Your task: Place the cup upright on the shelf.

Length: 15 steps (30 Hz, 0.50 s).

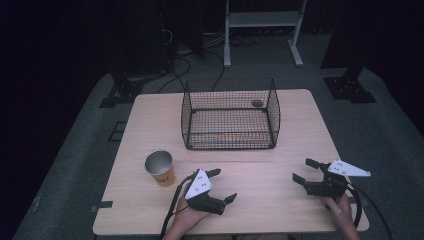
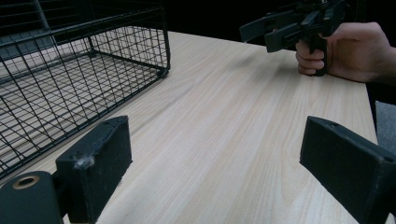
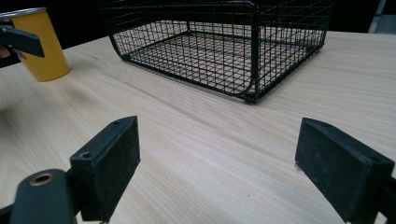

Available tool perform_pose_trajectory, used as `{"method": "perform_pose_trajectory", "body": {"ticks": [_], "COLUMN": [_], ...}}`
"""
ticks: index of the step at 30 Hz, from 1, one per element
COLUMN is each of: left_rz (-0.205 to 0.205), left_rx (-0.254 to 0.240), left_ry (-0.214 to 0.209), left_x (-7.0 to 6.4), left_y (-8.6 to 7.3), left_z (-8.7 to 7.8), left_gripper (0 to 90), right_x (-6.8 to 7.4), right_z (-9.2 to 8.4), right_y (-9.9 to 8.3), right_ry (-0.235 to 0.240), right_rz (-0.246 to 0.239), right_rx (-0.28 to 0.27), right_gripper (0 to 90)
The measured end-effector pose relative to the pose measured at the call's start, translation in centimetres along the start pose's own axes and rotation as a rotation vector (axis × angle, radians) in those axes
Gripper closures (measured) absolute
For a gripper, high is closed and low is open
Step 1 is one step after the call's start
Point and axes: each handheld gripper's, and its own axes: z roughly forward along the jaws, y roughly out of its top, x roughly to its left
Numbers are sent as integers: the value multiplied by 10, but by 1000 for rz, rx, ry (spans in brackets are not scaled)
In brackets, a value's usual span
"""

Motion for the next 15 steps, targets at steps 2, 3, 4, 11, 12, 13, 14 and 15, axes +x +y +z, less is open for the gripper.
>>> {"method": "perform_pose_trajectory", "body": {"ticks": [2, 3, 4, 11, 12, 13, 14, 15], "left_rz": [-2, 0, -3, -4, -3, -2, 0, 1], "left_rx": [-4, -7, -14, -36, -37, -36, -39, -38], "left_ry": [3, 7, 13, 15, 12, 10, 9, 9], "left_x": [1, 1, 2, 3, 3, 3, 3, 3], "left_y": [0, 1, 2, 7, 8, 9, 9, 10], "left_z": [-1, -2, -6, -13, -14, -15, -16, -17], "left_gripper": [86, 86, 86, 86, 86, 85, 86, 86], "right_x": [0, 0, 0, 1, 1, 1, 1, 1], "right_z": [0, 0, 0, 0, 0, 0, 0, 0], "right_y": [0, 0, 0, 0, 0, 0, 0, 0], "right_ry": [0, 0, 0, -3, -4, -5, -5, -7], "right_rz": [-1, -1, -3, -7, -8, -7, -7, -5], "right_rx": [-1, -1, 0, 3, 3, 3, 3, 3], "right_gripper": [129, 129, 129, 129, 129, 129, 129, 129]}}
